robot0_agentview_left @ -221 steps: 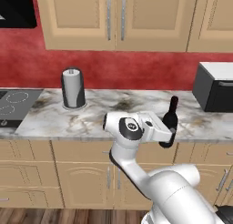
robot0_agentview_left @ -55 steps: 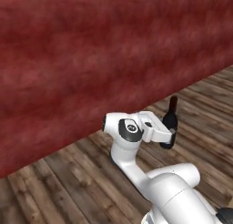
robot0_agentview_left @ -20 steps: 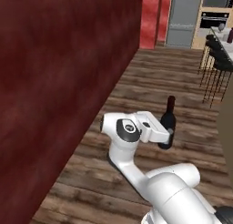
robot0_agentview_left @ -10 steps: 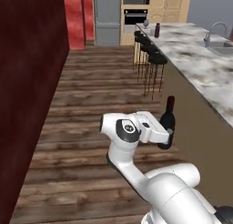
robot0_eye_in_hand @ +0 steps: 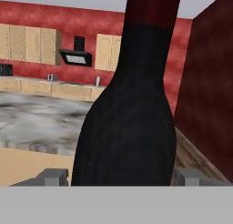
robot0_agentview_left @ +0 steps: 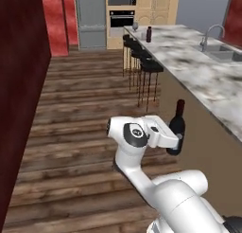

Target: There is a wine glass and glass cup on the dining counter. Place the wine bottle next to the wine glass and the juice bottle next to the glass cup.

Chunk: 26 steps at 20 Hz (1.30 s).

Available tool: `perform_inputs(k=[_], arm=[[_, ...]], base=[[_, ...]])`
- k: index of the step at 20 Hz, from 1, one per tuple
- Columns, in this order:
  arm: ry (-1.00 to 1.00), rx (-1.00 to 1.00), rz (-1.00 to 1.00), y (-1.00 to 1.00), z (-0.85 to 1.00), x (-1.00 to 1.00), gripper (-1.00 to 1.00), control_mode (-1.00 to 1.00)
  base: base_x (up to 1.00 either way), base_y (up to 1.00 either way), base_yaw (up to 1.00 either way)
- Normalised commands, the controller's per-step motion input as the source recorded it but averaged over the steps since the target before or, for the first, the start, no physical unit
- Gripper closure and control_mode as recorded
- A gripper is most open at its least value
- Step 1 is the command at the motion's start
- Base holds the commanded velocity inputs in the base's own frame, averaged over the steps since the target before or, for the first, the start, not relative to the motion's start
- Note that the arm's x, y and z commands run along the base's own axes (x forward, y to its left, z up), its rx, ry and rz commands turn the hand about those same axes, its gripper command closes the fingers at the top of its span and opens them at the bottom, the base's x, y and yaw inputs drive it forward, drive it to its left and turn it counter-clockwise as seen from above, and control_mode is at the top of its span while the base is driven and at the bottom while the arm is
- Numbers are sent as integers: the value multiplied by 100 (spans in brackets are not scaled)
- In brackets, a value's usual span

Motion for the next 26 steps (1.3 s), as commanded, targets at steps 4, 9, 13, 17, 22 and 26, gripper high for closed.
perform_inputs(k=[4, 9, 13, 17, 22, 26], arm=[[0, 0, 0, 0, 0, 0, 100, 100], [0, 0, 0, 0, 0, 0, 100, 100], [0, 0, 0, 0, 0, 0, 100, 100], [0, 0, 0, 0, 0, 0, 100, 100], [0, 0, 0, 0, 0, 0, 100, 100], [0, 0, 0, 0, 0, 0, 100, 100]], base=[[91, 17, -3], [91, 14, -3], [92, 9, -2], [92, 7, -1], [92, 4, 0], [92, 4, 0]])
